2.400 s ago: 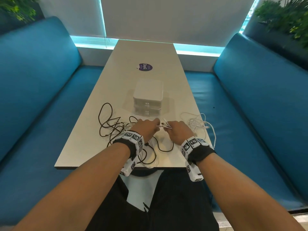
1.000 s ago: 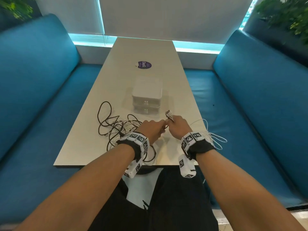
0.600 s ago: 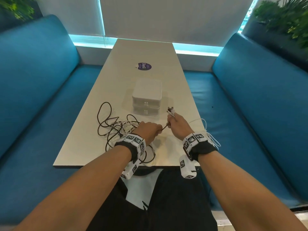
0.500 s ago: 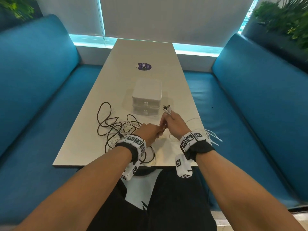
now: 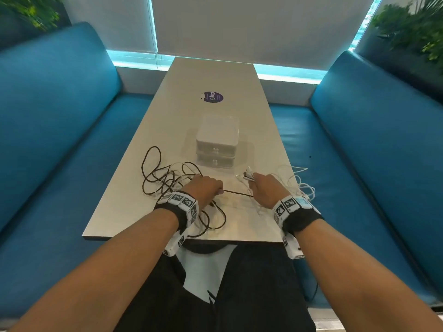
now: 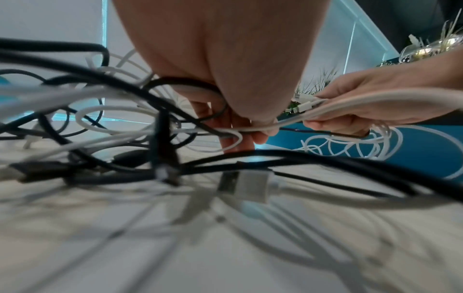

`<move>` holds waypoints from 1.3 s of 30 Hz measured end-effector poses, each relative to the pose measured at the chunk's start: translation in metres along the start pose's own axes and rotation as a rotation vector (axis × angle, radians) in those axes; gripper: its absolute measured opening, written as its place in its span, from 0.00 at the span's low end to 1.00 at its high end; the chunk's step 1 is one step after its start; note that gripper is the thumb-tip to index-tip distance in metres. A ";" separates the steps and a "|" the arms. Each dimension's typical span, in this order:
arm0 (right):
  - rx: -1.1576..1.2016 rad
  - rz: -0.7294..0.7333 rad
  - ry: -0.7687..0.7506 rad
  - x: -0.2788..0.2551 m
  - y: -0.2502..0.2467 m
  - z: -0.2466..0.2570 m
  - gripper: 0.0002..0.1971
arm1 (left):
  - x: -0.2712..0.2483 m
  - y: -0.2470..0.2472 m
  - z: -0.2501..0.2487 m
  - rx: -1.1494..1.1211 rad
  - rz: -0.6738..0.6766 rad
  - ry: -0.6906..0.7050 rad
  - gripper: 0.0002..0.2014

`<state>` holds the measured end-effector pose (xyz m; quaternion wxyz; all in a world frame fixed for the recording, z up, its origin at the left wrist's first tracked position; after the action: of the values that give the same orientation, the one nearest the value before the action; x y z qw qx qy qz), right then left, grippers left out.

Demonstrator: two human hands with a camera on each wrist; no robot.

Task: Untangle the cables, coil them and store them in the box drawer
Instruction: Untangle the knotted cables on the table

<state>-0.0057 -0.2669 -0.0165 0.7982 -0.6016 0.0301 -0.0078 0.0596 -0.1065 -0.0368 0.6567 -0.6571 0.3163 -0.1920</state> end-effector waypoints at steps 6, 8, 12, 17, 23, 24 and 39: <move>0.255 -0.005 0.144 0.009 -0.007 0.015 0.10 | -0.001 0.005 -0.010 0.093 -0.019 -0.030 0.12; 0.655 -0.006 0.238 0.013 -0.005 0.024 0.07 | 0.000 0.004 -0.014 0.123 -0.023 -0.005 0.11; 0.961 0.010 0.223 0.018 -0.005 0.043 0.09 | 0.000 -0.001 -0.017 0.111 0.002 0.027 0.13; 0.477 0.101 0.081 0.021 0.005 0.050 0.11 | 0.001 -0.002 -0.009 -0.045 -0.027 -0.021 0.13; 0.436 -0.054 0.016 0.011 0.002 0.059 0.10 | 0.000 -0.010 -0.005 -0.107 -0.118 -0.033 0.10; 0.436 -0.078 0.003 0.010 0.001 0.059 0.09 | 0.000 -0.011 -0.004 -0.128 -0.119 -0.037 0.10; 0.218 -0.099 0.045 0.013 0.006 0.019 0.14 | -0.005 -0.014 0.005 -0.042 -0.029 -0.076 0.13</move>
<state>0.0081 -0.2478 -0.0173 0.8566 -0.5118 0.0170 -0.0639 0.0611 -0.1004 -0.0225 0.6515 -0.6820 0.2855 -0.1700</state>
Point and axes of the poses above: each hand's wrist, its own x-axis towards the middle knuckle, its own y-axis out of the palm, z = x × y, the point moved 6 cm from there along x, towards the middle knuckle, and after that the axes turned 7 degrees about -y, right-handed, at the moved point
